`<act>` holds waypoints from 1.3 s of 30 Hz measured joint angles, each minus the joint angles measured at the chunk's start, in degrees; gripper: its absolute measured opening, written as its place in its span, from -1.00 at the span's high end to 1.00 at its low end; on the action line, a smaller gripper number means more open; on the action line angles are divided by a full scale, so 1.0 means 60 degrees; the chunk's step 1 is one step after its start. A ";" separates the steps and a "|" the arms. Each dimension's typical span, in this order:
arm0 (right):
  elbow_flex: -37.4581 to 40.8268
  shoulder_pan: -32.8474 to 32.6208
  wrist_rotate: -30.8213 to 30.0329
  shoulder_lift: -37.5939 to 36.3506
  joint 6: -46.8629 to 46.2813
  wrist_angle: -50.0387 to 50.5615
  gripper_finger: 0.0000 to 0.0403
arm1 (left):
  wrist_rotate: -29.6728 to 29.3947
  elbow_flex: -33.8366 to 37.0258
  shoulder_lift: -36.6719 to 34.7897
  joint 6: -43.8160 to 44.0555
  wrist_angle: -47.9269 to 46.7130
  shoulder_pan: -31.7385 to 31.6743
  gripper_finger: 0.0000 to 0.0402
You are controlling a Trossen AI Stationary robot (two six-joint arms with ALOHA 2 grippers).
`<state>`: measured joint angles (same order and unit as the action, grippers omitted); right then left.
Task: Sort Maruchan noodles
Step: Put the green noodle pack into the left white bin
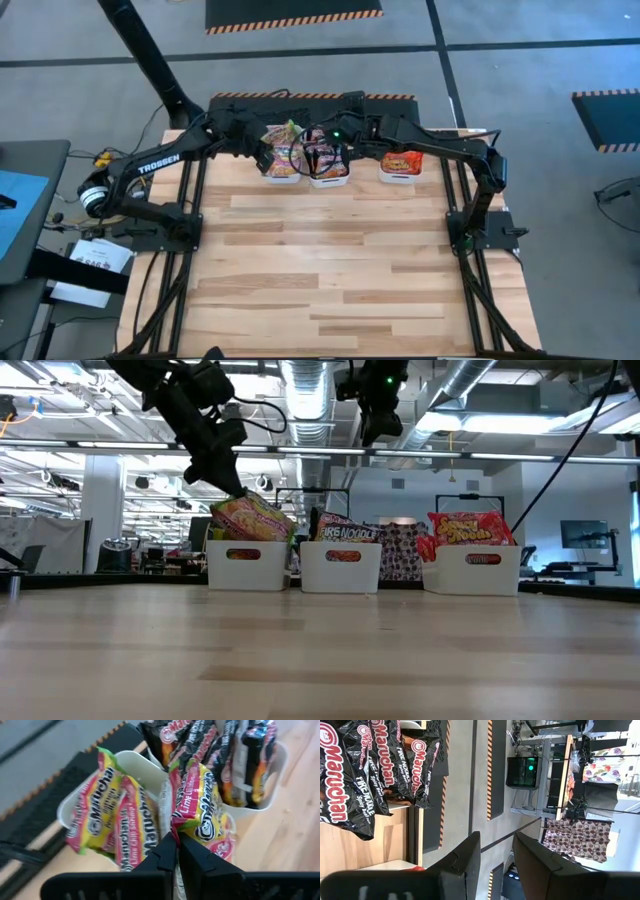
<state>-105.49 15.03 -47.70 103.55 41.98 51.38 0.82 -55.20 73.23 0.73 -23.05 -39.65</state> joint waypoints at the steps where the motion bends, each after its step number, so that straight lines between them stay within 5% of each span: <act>1: 0.0000 -0.0010 0.0000 0.0000 0.0000 0.0003 0.31 | 0.0162 0.0000 0.0000 0.0131 -0.0006 -0.0025 0.97; 7: 0.0000 -0.0004 0.0000 0.0000 0.0000 0.0000 0.31 | 0.0801 0.0000 0.0000 0.0635 -0.0067 -0.0199 0.72; 14: 0.0000 0.0000 0.0003 0.0004 0.0003 0.0003 0.31 | -0.0189 -0.0111 0.0000 0.0816 -0.0015 -0.0439 0.41; 25: 0.0000 0.0000 0.0004 0.0004 0.0001 0.0145 0.31 | 0.0071 -0.0944 -0.0004 0.0822 -0.0094 -0.0704 0.33; 27: 0.0000 0.0000 0.0004 0.0004 0.0000 0.0145 0.31 | 0.0539 -0.1118 -0.0004 0.1031 -0.0224 -0.0704 0.33; 32: 0.0000 0.0000 0.0004 0.0004 0.0000 0.0149 0.31 | 0.4160 -0.1359 -0.0015 0.2047 -0.0616 -0.0533 0.37; 34: 0.0000 0.0000 0.0007 0.0004 0.0000 0.0149 0.31 | 0.4656 -0.1359 -0.0015 0.2260 -0.0847 -0.0204 0.40; 39: 0.0000 0.0003 0.0240 0.0004 -0.0029 0.0142 0.31 | 0.2342 -0.0899 0.0004 0.1895 -0.1350 0.0669 0.45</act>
<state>-105.49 15.05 -46.26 103.57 41.80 52.23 14.87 -60.59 73.25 12.10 -31.15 -35.64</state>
